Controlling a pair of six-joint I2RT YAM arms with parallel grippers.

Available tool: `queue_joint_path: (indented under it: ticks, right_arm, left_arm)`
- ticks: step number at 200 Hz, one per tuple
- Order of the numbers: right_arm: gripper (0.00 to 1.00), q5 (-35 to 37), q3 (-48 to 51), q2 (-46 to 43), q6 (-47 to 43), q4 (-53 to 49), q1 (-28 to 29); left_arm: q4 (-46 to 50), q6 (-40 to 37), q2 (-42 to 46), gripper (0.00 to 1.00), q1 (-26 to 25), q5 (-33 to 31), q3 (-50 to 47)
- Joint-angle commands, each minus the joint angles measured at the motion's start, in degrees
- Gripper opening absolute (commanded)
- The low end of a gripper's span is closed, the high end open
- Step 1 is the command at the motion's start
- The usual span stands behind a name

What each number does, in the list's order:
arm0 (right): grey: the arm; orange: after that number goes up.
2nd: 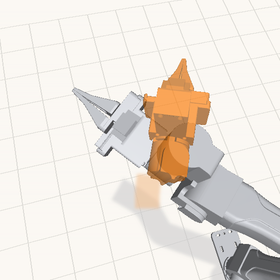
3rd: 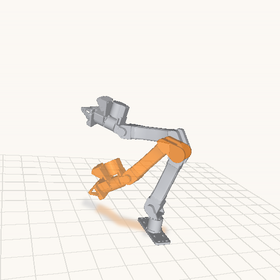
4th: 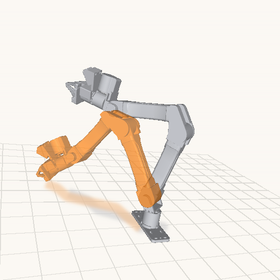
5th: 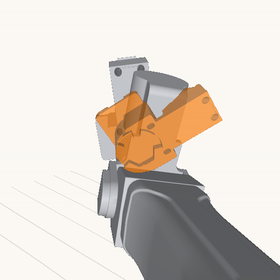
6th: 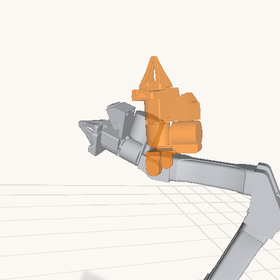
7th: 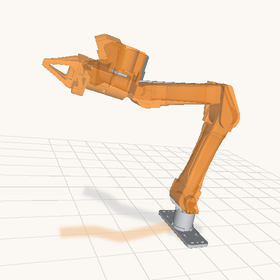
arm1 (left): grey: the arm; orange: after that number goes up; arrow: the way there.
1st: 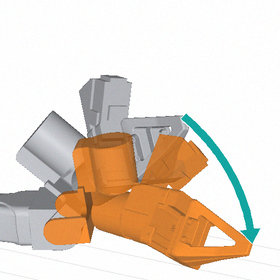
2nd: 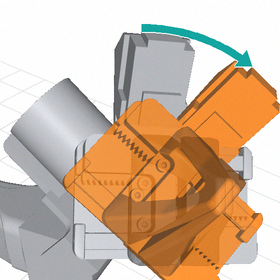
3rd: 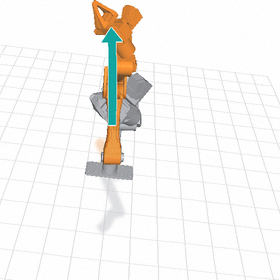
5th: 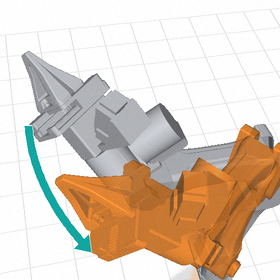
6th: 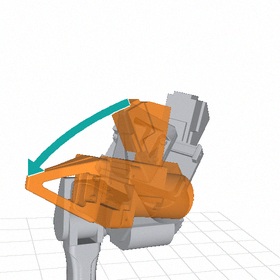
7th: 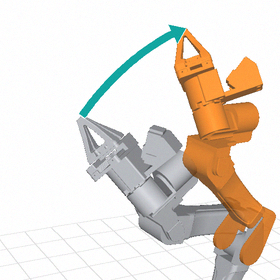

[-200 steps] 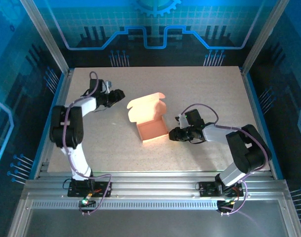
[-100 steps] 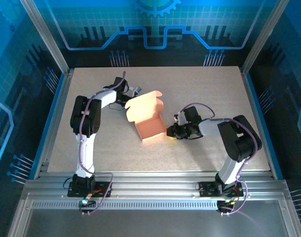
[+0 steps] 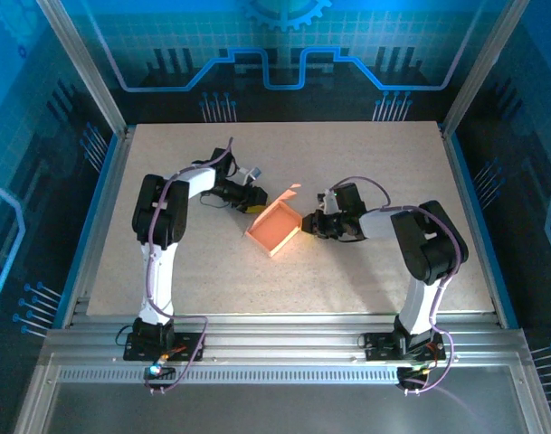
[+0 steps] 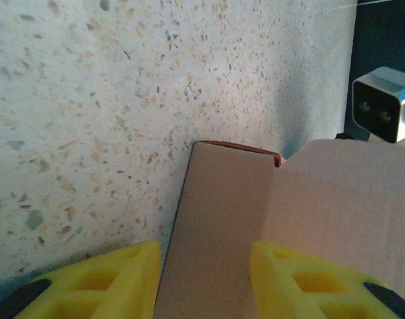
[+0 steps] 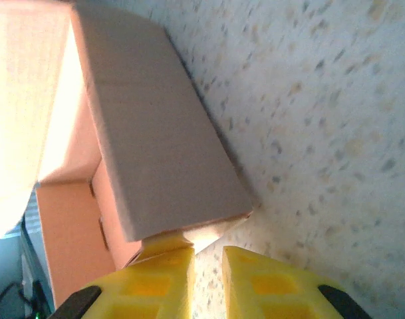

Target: Fold the paper box

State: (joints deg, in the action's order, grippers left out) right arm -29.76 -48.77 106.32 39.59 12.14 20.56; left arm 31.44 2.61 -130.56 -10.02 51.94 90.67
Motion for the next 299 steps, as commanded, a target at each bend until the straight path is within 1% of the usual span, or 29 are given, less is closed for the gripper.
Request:
queue_joint_path:
  ticks: [1,21,41,52,64,85,93,103,113,123,132,145,168,174,185,194,200,210,217,227,247,258,264,271,283,289,299]
  right_arm:
    - [0.2,3.1,0.5,0.9,2.7,7.5,1.0]
    - [0.22,3.8,1.7,-0.3,2.9,7.1,0.7]
    - [0.29,6.8,3.8,-4.5,0.3,3.7,-0.3]
    - [0.32,8.4,4.8,-6.9,-2.2,-0.5,-0.9]
    - [0.35,9.1,5.3,-9.2,-5.3,-3.1,-1.8]
    - [0.43,9.9,4.2,-11.8,-11.6,-7.3,-2.8]
    - [0.47,9.9,3.0,-11.8,-13.6,-8.4,-3.1]
    - [0.48,10.2,0.7,-11.1,-14.7,-10.2,-3.8]
    - [0.48,11.3,-1.2,-9.7,-14.5,-11.8,-4.4]
    - [0.48,13.0,-6.5,-7.5,-14.1,-14.6,-5.0]
    - [0.47,13.1,-11.1,-4.2,-14.4,-18.3,-5.3]
    - [0.43,13.1,-17.5,0.8,-14.5,-22.5,-5.5]
    - [0.35,10.7,-25.9,8.3,-14.3,-26.6,-5.4]
    - [0.33,10.2,-27.1,9.4,-13.9,-26.7,-5.4]
    - [0.31,8.9,-28.6,11.0,-13.3,-26.8,-5.3]
    - [0.31,8.6,-29.2,11.8,-13.1,-26.7,-4.9]
    - [0.31,8.5,-29.6,12.1,-13.2,-26.9,-4.6]
    - [0.3,8.2,-29.9,12.5,-13.4,-26.8,-4.3]
    - [0.3,8.0,-29.8,12.6,-13.4,-26.6,-4.2]
    - [0.29,7.3,-30.0,12.8,-13.5,-26.5,-4.1]
    - [0.29,5.6,-29.3,12.9,-13.3,-25.5,-3.9]
    - [0.28,5.2,-28.8,12.8,-13.1,-25.1,-3.5]
    - [0.28,4.9,-28.5,12.8,-13.0,-24.8,-3.4]
    - [0.28,4.4,-28.1,12.8,-12.8,-24.4,-3.2]
    - [0.27,3.5,-27.5,12.8,-12.2,-23.3,-3.0]
    - [0.27,3.0,-27.2,12.7,-11.7,-22.7,-2.9]
    - [0.26,2.0,-26.4,12.5,-11.2,-21.6,-2.8]
  left_arm:
    - [1.7,-0.4,-1.6,0.42,-0.4,2.5,1.1]
    - [1.3,0.2,-1.4,0.47,0.1,2.5,1.1]
    - [-0.6,2.0,-0.3,0.5,1.8,2.1,0.7]
    - [-2.5,3.5,1.0,0.52,3.0,1.5,-0.2]
    - [-6.8,6.8,2.9,0.54,4.7,1.1,-1.9]
    - [-15.9,15.3,6.4,0.59,7.5,-1.0,-5.9]
    - [-19.0,17.4,7.9,0.64,8.3,-2.3,-7.7]
    - [-22.1,19.6,10.3,0.67,9.1,-6.1,-10.1]
    - [-23.2,20.1,12.8,0.71,9.5,-9.5,-12.1]
    - [-24.2,21.4,16.0,0.77,9.7,-14.5,-15.3]
    - [-25.5,22.6,19.2,0.81,10.0,-18.2,-18.6]
    - [-28.6,25.7,24.9,0.88,10.1,-24.0,-25.7]
    - [-36.0,33.2,36.3,0.89,10.0,-30.8,-41.7]
    - [-38.2,36.2,39.4,0.87,9.8,-32.5,-46.0]
    - [-42.4,41.1,45.2,0.81,8.9,-34.3,-53.8]
    - [-42.6,43.5,49.2,0.77,7.9,-35.0,-58.0]
    - [-41.7,44.5,51.7,0.73,6.8,-36.5,-59.8]
    - [-39.2,46.4,55.7,0.62,4.4,-39.2,-62.2]
    - [-37.9,47.8,57.8,0.56,2.9,-40.5,-63.6]
    - [-36.2,50.2,60.6,0.51,0.7,-41.9,-65.7]
    - [-36.4,55.3,64.9,0.42,-4.7,-44.2,-69.7]
    - [-36.5,57.3,65.8,0.38,-7.1,-45.3,-70.7]
    - [-36.4,58.1,65.8,0.33,-8.1,-46.0,-70.9]
    - [-36.7,59.0,65.3,0.31,-9.2,-46.6,-71.2]
    - [-39.4,60.2,63.6,0.27,-10.3,-46.3,-71.5]
    - [-41.3,60.6,62.4,0.23,-10.7,-46.0,-71.4]
    - [-44.1,60.8,59.5,0.2,-11.5,-45.5,-70.4]
